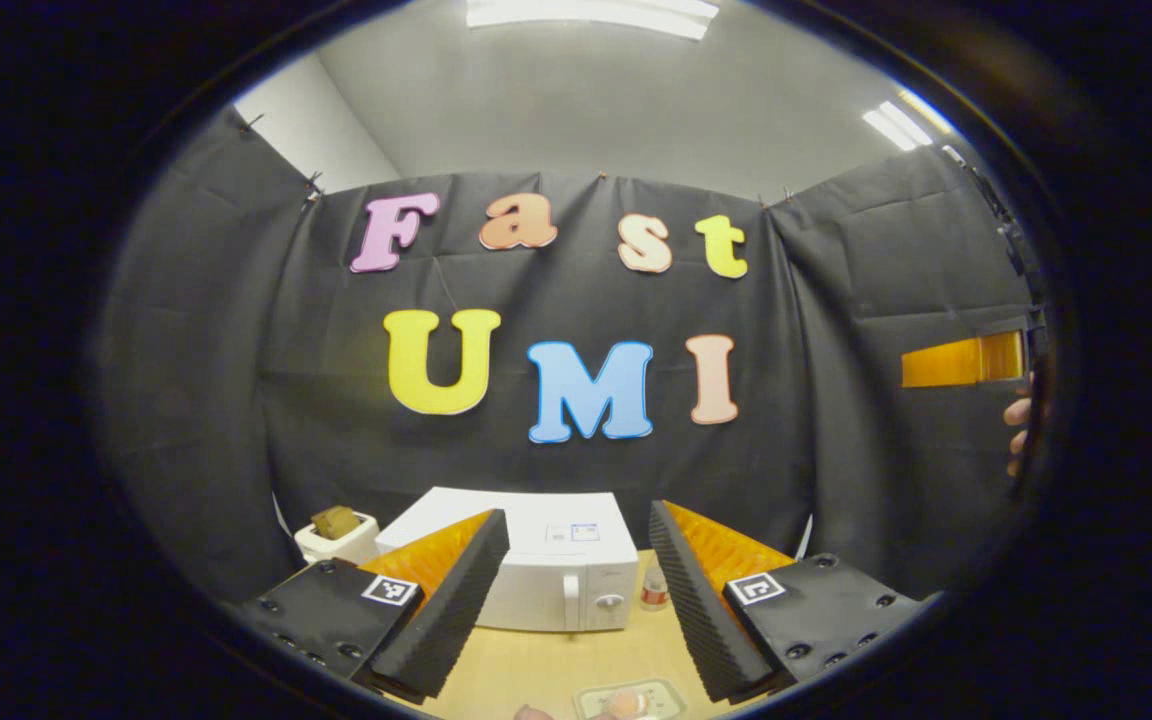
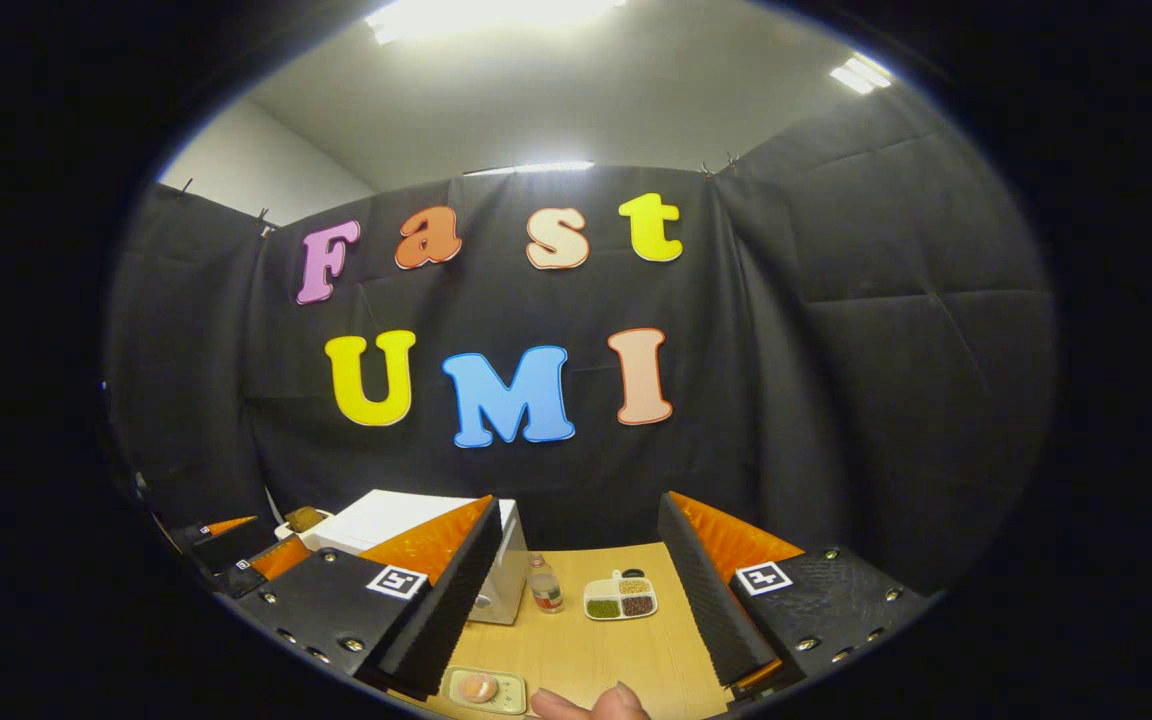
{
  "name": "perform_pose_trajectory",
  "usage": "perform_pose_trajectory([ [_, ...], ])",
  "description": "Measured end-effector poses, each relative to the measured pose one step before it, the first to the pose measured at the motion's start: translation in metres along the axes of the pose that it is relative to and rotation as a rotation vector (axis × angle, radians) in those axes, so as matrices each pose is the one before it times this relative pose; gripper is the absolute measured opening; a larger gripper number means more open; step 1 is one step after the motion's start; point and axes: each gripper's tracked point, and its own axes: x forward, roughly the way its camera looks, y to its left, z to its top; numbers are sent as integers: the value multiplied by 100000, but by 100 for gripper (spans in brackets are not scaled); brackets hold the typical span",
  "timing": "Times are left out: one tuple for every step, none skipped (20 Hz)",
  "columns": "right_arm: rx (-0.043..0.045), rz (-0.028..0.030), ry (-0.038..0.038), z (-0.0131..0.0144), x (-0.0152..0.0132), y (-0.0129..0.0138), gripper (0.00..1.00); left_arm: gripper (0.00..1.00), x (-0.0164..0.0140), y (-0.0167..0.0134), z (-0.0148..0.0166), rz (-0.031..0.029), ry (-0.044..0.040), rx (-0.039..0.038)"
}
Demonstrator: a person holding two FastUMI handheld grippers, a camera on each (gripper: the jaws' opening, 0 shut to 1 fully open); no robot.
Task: Open the microwave oven with the left hand, put the food in, and close the microwave oven.
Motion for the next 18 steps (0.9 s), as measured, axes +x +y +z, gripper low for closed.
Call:
perform_pose_trajectory([
  [-334,-1756,855,-396,409,162,96,94,1196,359,-1333,-1227,1495,71],
  [-463,-2097,861,-324,442,-65,96,94,1092,155,-1471,-1784,1719,55],
  [-625,-2185,905,-532,492,-120,96,94,1254,136,-1465,-1466,1882,373],
  [-756,-2101,1254,-365,412,-59,96,96,1377,119,-1566,-1059,1498,447],
  [-793,-1820,1373,-504,344,-39,96,94,1257,58,-1586,-971,2299,399],
  [-921,-1372,1232,-275,331,40,96,94,1165,18,-1865,-829,2227,234],
  [-1009,-1270,866,-168,339,83,96,97,1177,40,-1406,-600,1786,-77],
  [-1287,-1122,530,-90,382,90,96,94,1020,51,-1250,-481,1215,-68],
  [-1427,-1128,336,-239,368,0,96,94,1020,16,-1050,-456,939,196],
  [-1355,-971,384,-74,430,77,96,97,910,24,-1329,-213,1415,535],
  [-1185,-820,608,-242,404,116,96,94,939,123,-1288,-31,1421,667],
  [-758,-677,652,-136,338,87,96,97,920,82,-1397,-11,1840,499],
  [-582,-757,928,-314,348,46,96,97,906,113,-1178,-163,1912,-10],
  [-532,-559,1137,-227,300,36,96,94,1007,103,-1302,-49,2000,-376],
  [-641,-984,1251,-425,239,-104,96,97,969,196,-1140,655,2111,-300],
  [-438,-1050,744,-103,329,-153,96,94,942,-19,-794,-699,1177,-972],
  [-302,-1095,662,-190,257,-195,96,96,950,-132,-612,-886,159,-782],
  [-109,-1026,784,-146,180,-149,95,95,941,33,-874,-46,852,440],
])
